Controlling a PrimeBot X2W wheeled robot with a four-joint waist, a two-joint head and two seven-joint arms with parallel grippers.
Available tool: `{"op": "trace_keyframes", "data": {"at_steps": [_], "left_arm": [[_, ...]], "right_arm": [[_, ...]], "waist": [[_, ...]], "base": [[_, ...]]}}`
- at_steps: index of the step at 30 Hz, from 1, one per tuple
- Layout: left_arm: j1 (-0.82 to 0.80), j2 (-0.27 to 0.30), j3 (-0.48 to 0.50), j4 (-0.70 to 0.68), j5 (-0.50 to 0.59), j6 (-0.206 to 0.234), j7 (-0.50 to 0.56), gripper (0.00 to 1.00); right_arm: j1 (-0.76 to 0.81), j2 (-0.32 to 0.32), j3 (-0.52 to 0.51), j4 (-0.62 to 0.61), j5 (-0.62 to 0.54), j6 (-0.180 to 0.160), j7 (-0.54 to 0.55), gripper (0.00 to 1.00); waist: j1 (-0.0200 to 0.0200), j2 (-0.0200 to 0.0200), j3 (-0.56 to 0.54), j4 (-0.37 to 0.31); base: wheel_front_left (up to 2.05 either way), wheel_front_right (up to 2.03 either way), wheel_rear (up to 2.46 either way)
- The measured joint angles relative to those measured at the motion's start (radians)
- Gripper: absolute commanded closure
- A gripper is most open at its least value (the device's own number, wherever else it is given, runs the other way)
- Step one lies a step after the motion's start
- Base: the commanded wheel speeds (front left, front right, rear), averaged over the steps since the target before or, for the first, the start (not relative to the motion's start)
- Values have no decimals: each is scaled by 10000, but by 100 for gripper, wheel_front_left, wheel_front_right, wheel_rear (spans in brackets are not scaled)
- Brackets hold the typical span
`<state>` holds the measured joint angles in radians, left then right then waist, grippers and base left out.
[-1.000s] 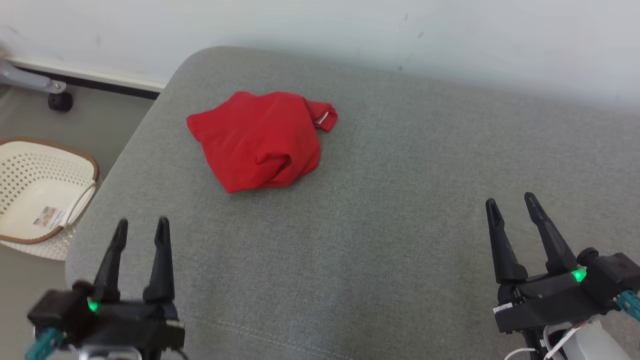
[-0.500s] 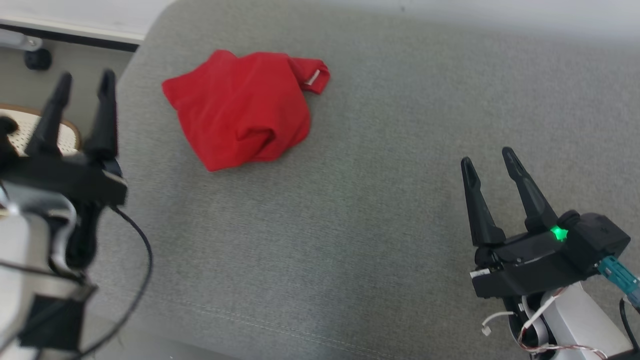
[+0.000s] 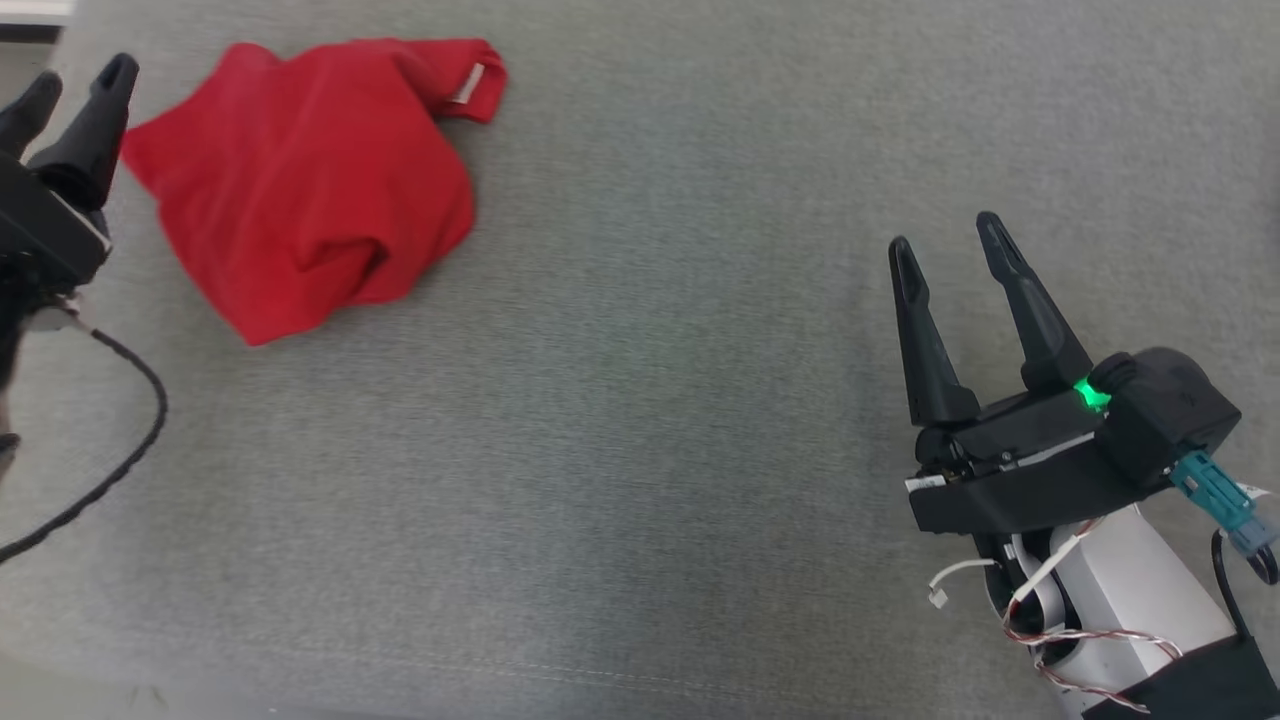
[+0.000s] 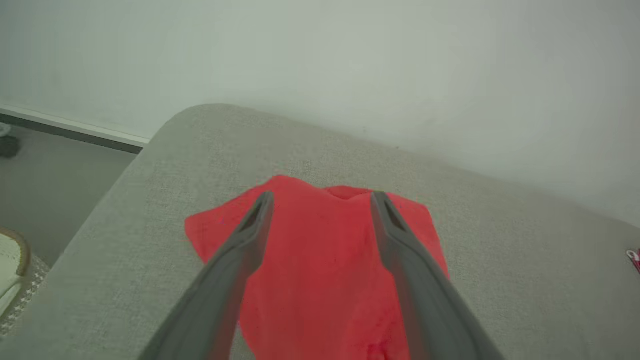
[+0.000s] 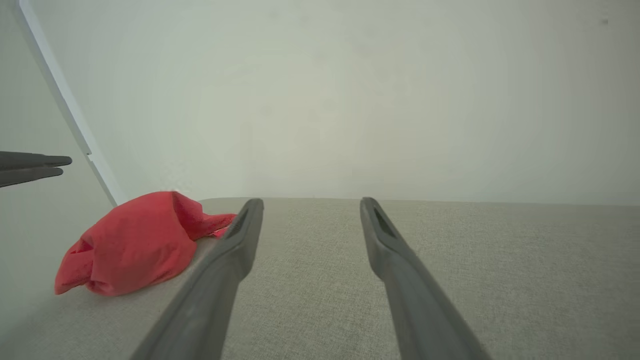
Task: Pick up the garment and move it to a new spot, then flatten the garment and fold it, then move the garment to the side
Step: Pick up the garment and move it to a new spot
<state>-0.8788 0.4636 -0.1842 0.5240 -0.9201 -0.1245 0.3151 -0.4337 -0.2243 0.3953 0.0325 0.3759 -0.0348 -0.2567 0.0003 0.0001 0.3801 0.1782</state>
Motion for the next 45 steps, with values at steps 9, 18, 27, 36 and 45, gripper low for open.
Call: {"op": "trace_keyframes", "data": {"at_steps": [9,18,27,36,45], "left_arm": [[-214,732,-428,1049,-1202,-2,2044,0],[-593,675,-1149,1624,-2052,0,3921,0],[-613,779,-1626,1864,-2073,-2,4761,100],[-1017,782,-1881,1925,-2247,-2,4790,100],[-1243,782,-2282,1524,-2508,-2,4431,100]], "right_arm": [[-430,127,40,69,-167,90,0,0],[-435,54,-222,201,-176,90,-2,0],[-431,111,-245,351,-245,171,0,0],[-418,165,-453,644,-247,263,-2,0],[-251,295,-673,947,-244,355,-2,0]], "waist": [[-1,1,694,-964],[-2,1,1063,-1517],[-3,0,984,-1534],[-3,0,703,-1522],[-3,-1,9,-1492]], "base": [[0,0,0],[0,0,0],[0,0,0],[0,0,0],[0,0,0]]}}
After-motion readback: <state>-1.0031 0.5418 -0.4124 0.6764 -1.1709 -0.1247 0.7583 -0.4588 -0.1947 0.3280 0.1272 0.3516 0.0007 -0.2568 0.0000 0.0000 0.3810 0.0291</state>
